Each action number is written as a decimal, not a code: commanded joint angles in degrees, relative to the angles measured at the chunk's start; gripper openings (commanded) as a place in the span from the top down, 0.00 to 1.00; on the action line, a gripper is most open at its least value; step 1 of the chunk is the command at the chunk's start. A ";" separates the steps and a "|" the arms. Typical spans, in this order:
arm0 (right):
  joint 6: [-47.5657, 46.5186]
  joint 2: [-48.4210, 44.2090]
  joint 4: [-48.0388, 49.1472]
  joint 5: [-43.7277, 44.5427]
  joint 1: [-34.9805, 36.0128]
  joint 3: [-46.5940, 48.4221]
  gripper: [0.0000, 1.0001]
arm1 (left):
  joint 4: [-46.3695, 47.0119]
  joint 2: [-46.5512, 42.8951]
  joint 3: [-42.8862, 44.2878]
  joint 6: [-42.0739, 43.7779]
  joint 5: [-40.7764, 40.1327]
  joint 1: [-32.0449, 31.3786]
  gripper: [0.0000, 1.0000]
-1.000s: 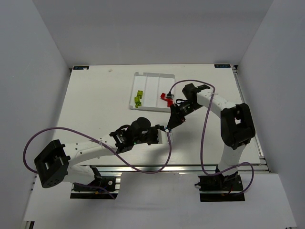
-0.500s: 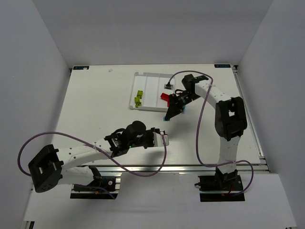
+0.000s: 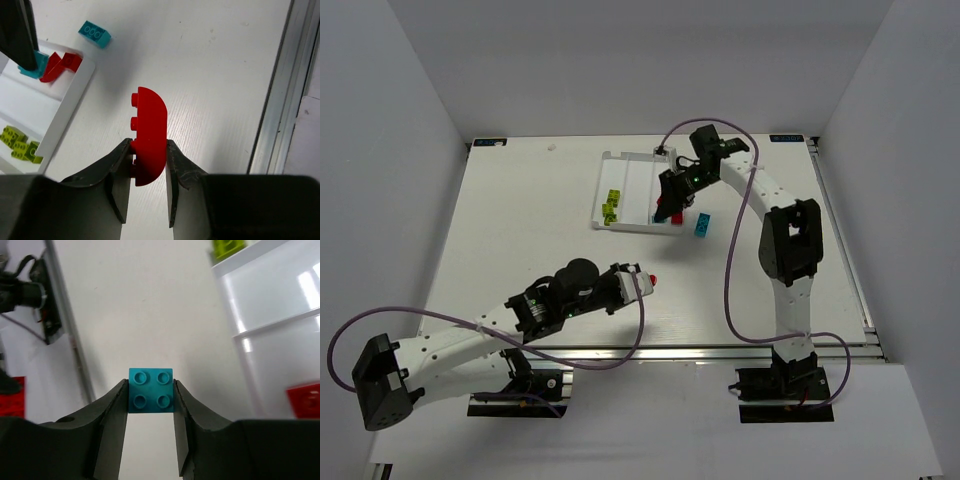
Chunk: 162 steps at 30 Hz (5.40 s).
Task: Sort the legos into containers by color
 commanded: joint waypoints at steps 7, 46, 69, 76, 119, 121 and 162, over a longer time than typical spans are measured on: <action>8.94 1.76 15.03 16.38 3.56 7.27 1.00 | -7.47 -11.01 -3.67 -10.17 -6.56 -0.17 1.00; 25.21 -23.98 34.58 9.76 -13.99 -19.77 0.91 | 8.10 27.95 17.66 -20.36 -8.24 7.82 1.00; 19.85 -47.90 42.19 0.57 -30.01 -46.43 0.34 | -10.63 66.59 62.34 -27.84 -13.85 15.74 0.51; 14.58 -42.55 37.56 -0.39 -30.28 -45.03 0.22 | -11.33 64.40 62.77 -27.31 -12.88 16.27 0.25; 34.08 -5.54 30.77 59.89 -3.30 -21.03 0.26 | -15.55 -10.58 5.03 -31.79 -19.74 17.41 0.10; 34.61 -5.10 30.59 59.90 -3.38 -21.03 0.27 | -15.55 -10.66 5.03 -31.79 -19.83 17.41 0.10; 23.71 -9.07 32.88 39.35 4.08 -9.72 1.00 | -14.85 -11.19 4.15 -31.36 -21.85 17.41 0.10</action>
